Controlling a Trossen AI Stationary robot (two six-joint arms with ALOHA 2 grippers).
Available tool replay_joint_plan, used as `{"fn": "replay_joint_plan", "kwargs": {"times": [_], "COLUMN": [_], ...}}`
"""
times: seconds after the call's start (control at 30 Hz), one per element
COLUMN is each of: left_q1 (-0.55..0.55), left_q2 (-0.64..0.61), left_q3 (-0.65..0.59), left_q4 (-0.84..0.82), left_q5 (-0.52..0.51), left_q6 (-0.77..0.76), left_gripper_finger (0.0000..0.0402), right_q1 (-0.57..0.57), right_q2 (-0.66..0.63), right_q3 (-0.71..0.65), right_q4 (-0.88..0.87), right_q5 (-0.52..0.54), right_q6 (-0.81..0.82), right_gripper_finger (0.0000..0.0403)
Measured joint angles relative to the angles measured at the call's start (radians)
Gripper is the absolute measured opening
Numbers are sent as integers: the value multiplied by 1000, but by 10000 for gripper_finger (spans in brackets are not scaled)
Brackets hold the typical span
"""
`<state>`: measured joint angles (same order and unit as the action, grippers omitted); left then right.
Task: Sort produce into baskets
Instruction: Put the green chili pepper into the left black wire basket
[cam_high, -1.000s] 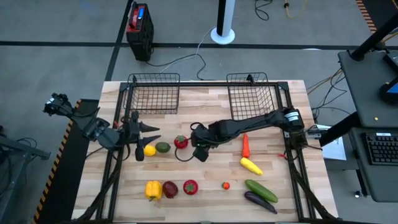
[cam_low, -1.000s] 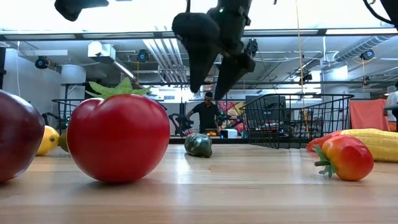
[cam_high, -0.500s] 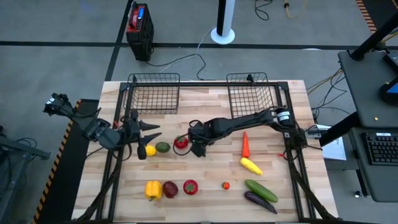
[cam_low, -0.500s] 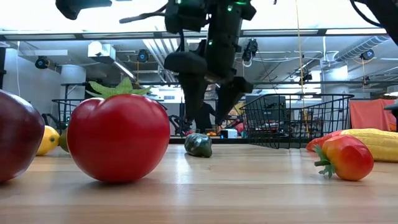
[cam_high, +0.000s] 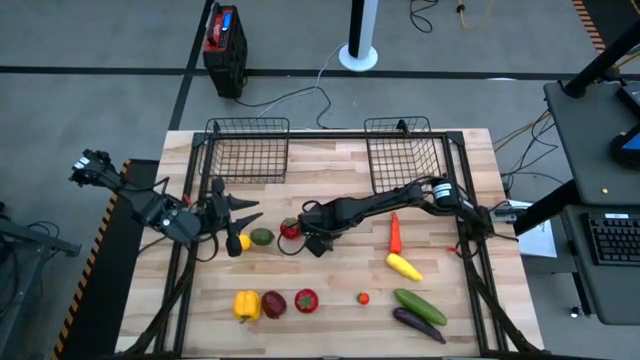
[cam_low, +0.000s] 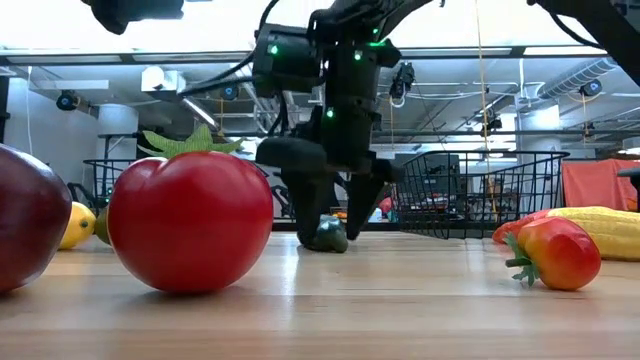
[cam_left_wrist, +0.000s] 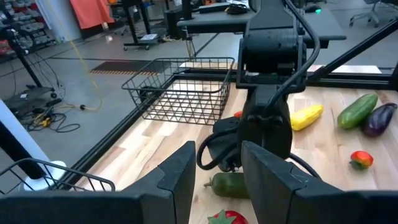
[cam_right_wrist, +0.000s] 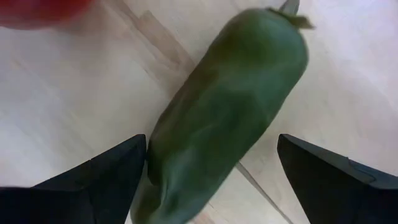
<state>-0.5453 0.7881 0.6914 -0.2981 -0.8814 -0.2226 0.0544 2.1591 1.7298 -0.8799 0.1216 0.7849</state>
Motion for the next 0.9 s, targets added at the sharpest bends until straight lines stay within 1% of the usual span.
{"fn": "replay_joint_plan", "kwargs": {"times": [0.13, 0.27, 0.37, 0.43, 0.77, 0.9], "left_q1": [0, 0, 0, 0, 0, -1], "left_q2": [15, 30, 38, 41, 45, 45], "left_q3": [0, 0, 0, 0, 0, 0], "left_q4": [3, 7, 7, 8, 11, 13], "left_q5": [0, 0, -1, -2, -27, -27], "left_q6": [0, -3, -4, -4, -5, -5], "left_gripper_finger": [115, 115, 115, 115, 115, 115], "right_q1": [0, 0, 0, 0, 0, 0], "right_q2": [1, 1, 0, 0, -14, -36], "right_q3": [0, 0, 0, 0, 0, 0], "right_q4": [2, -2, -2, -5, -23, -45], "right_q5": [0, -11, -46, -50, -51, -47], "right_q6": [10, 16, 16, 16, -11, -29], "right_gripper_finger": [336, 306, 275, 252, 136, 98]}}
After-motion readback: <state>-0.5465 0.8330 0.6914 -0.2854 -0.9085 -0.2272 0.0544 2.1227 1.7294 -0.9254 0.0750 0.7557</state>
